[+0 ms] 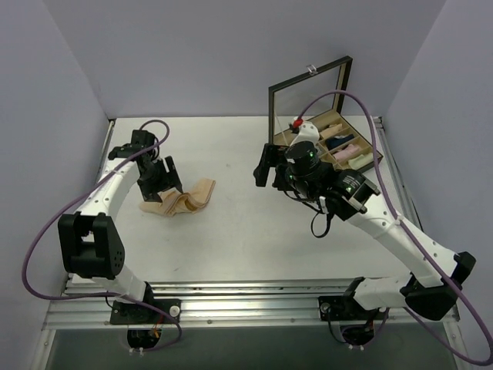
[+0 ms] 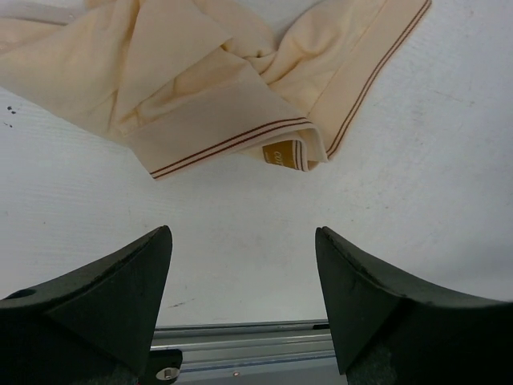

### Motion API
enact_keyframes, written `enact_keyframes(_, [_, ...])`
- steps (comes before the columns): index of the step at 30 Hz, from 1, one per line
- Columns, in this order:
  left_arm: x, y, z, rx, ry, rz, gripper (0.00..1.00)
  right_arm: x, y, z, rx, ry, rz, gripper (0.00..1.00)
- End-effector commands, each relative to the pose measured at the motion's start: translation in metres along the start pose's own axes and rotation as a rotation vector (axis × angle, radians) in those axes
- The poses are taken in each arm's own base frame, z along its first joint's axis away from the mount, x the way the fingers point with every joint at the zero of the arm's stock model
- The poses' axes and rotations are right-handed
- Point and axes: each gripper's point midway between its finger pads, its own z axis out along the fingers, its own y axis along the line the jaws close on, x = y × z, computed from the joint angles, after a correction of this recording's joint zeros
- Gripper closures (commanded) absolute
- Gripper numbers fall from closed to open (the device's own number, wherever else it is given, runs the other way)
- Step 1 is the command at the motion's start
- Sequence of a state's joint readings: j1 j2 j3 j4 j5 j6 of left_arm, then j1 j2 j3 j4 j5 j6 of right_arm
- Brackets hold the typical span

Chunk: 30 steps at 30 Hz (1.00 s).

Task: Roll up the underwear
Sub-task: Move the underwear to the center of the board

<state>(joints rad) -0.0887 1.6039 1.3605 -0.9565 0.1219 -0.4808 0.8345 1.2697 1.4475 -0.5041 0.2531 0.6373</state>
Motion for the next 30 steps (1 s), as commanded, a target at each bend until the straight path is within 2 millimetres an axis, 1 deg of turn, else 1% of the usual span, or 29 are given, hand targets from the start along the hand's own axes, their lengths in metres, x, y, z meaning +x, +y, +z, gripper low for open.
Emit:
enact_keyframes(1, [-0.013, 0.008, 0.007, -0.024, -0.050, 0.012, 0.20, -0.004, -0.013, 0.013, 0.057, 0.015, -0.025, 0.21])
enact_keyframes(2, [-0.012, 0.010, 0.009, -0.030, -0.046, 0.003, 0.20, -0.003, -0.018, 0.025, 0.076, 0.020, -0.017, 0.24])
enact_keyframes(3, [-0.010, 0.011, 0.011, -0.029, -0.041, -0.006, 0.21, -0.007, -0.027, 0.036, 0.089, 0.026, 0.013, 0.30])
enact_keyframes(4, [-0.009, 0.011, 0.012, -0.023, -0.039, -0.014, 0.21, -0.008, -0.030, 0.046, 0.089, 0.033, 0.029, 0.32])
enact_keyframes(5, [-0.006, 0.013, 0.017, -0.019, -0.039, -0.021, 0.22, -0.014, -0.028, 0.059, 0.071, 0.017, 0.053, 0.34])
enact_keyframes(6, [-0.004, 0.013, 0.018, -0.010, -0.044, -0.018, 0.22, -0.005, -0.027, 0.079, 0.061, 0.059, 0.061, 0.37])
enact_keyframes(7, [-0.002, 0.013, 0.021, 0.007, -0.044, -0.015, 0.22, -0.007, -0.028, 0.091, 0.057, 0.060, 0.071, 0.38])
enact_keyframes(8, [0.002, 0.014, 0.029, 0.017, -0.041, -0.013, 0.22, 0.003, -0.027, 0.118, 0.064, 0.087, 0.064, 0.39])
enact_keyframes(9, [0.004, 0.015, 0.032, 0.025, -0.035, -0.014, 0.22, -0.002, -0.020, 0.129, 0.052, 0.083, 0.062, 0.41])
enact_keyframes(11, [0.008, 0.020, 0.038, 0.014, -0.024, -0.018, 0.23, 0.001, -0.014, 0.153, 0.052, 0.103, 0.055, 0.43])
enact_keyframes(12, [0.011, 0.024, 0.042, 0.004, -0.012, -0.023, 0.24, 0.017, -0.016, 0.177, 0.066, 0.145, 0.044, 0.44])
enact_keyframes(13, [0.013, 0.027, 0.045, -0.002, -0.007, -0.028, 0.25, 0.007, -0.007, 0.185, 0.044, 0.129, 0.046, 0.45])
enact_keyframes(14, [0.011, 0.028, 0.047, -0.001, -0.014, -0.031, 0.25, 0.024, -0.010, 0.209, 0.060, 0.169, 0.040, 0.46])
enact_keyframes(15, [0.014, 0.031, 0.051, -0.005, -0.003, -0.037, 0.27, 0.027, -0.007, 0.219, 0.054, 0.174, 0.039, 0.49])
enact_keyframes(16, [0.013, 0.031, 0.052, -0.003, -0.007, -0.037, 0.27, 0.022, -0.001, 0.228, 0.039, 0.163, 0.041, 0.50])
enact_keyframes(17, [0.011, 0.031, 0.054, -0.001, -0.016, -0.035, 0.28, 0.028, 0.003, 0.238, 0.029, 0.173, 0.046, 0.51])
enact_keyframes(18, [0.010, 0.035, 0.056, -0.015, -0.014, -0.038, 0.29, 0.046, -0.002, 0.257, 0.043, 0.209, 0.042, 0.52])
enact_keyframes(20, [0.007, 0.036, 0.058, -0.014, -0.019, -0.034, 0.30, 0.050, 0.004, 0.273, 0.028, 0.201, 0.045, 0.53])
enact_keyframes(21, [0.009, 0.037, 0.062, -0.019, -0.008, -0.033, 0.30, 0.070, 0.005, 0.285, 0.013, 0.245, 0.042, 0.55])
enact_keyframes(22, [0.010, 0.037, 0.064, -0.016, -0.003, -0.033, 0.31, 0.075, 0.008, 0.290, 0.001, 0.252, 0.043, 0.56])
enact_keyframes(23, [0.011, 0.037, 0.067, -0.014, 0.003, -0.037, 0.32, 0.076, 0.013, 0.296, -0.023, 0.244, 0.046, 0.56])
enact_keyframes(24, [0.014, 0.037, 0.070, -0.014, 0.017, -0.040, 0.33, 0.088, 0.018, 0.301, -0.048, 0.269, 0.041, 0.57])
enact_keyframes(26, [0.018, 0.037, 0.074, -0.008, 0.025, -0.051, 0.35, 0.096, 0.027, 0.309, -0.083, 0.270, 0.035, 0.56])
enact_keyframes(28, [0.020, 0.037, 0.076, 0.001, 0.027, -0.057, 0.36, 0.106, 0.035, 0.313, -0.099, 0.286, 0.027, 0.56])
enact_keyframes(29, [0.021, 0.037, 0.079, 0.003, 0.027, -0.057, 0.37, 0.119, 0.033, 0.319, -0.089, 0.310, 0.025, 0.56])
enact_keyframes(30, [0.023, 0.039, 0.080, 0.000, 0.034, -0.057, 0.38, 0.119, 0.038, 0.321, -0.095, 0.309, 0.030, 0.56])
